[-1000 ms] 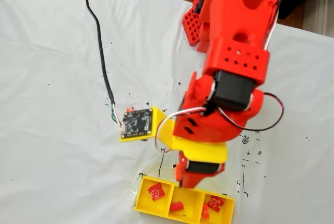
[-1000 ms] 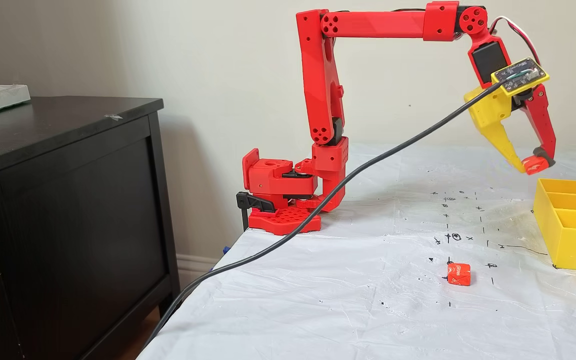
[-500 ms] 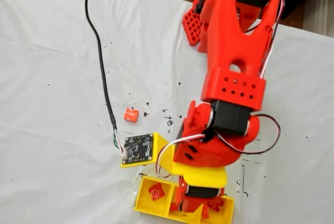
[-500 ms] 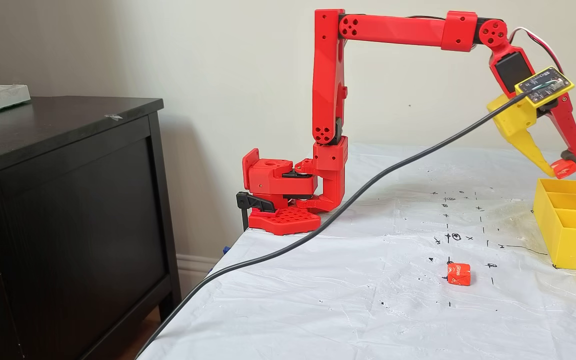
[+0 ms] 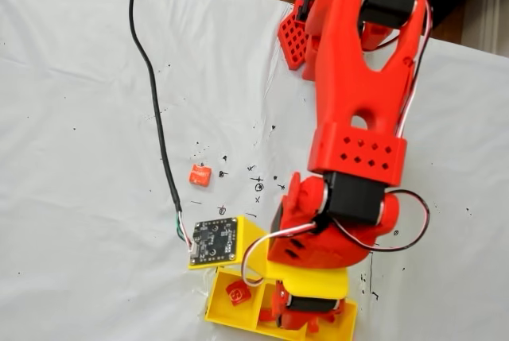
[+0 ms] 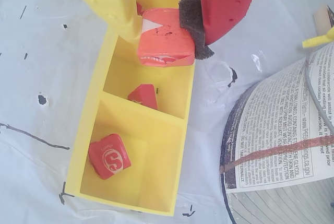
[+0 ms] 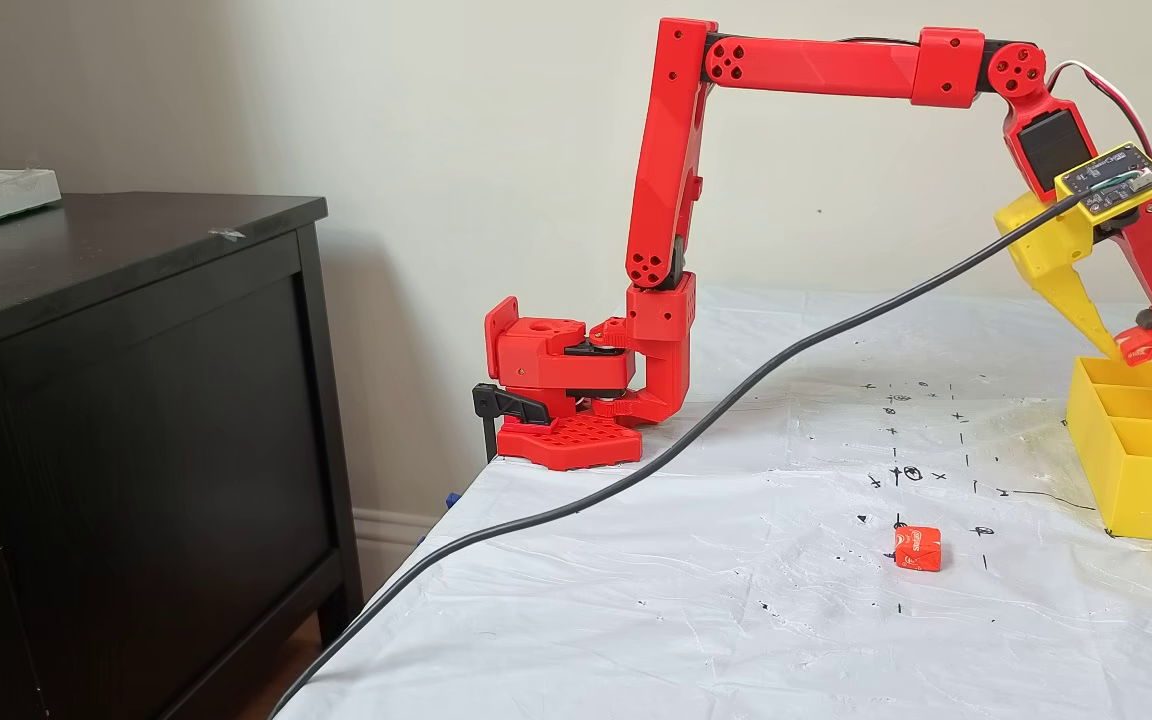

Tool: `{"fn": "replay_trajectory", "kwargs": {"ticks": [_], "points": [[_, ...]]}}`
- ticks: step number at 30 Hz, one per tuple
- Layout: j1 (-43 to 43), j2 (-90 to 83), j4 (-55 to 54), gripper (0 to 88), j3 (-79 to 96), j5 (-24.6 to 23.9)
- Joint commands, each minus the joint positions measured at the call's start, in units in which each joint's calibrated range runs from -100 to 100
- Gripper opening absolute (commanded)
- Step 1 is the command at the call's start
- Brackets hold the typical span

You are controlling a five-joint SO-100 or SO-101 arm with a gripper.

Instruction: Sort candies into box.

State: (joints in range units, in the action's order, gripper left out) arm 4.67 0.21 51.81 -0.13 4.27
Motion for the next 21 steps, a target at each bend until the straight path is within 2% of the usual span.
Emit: {"fn": "replay_trajectory", "kwargs": {"ticks": [1,9,13,17,19,21], "points": [[1.8,-0.1,-1.5,0.2,-6.5,-0.3],[1.7,0.6,-1.1,1.8,-7.3,-0.3],[1.6,0.8,-0.7,21.3,-7.6,-0.6],[1.7,0.7,0.1,34.9,-7.3,-0.1],[1.8,0.6,0.2,39.2,-7.1,0.2],[1.8,0.6,0.2,39.9,-7.1,0.3]]}}
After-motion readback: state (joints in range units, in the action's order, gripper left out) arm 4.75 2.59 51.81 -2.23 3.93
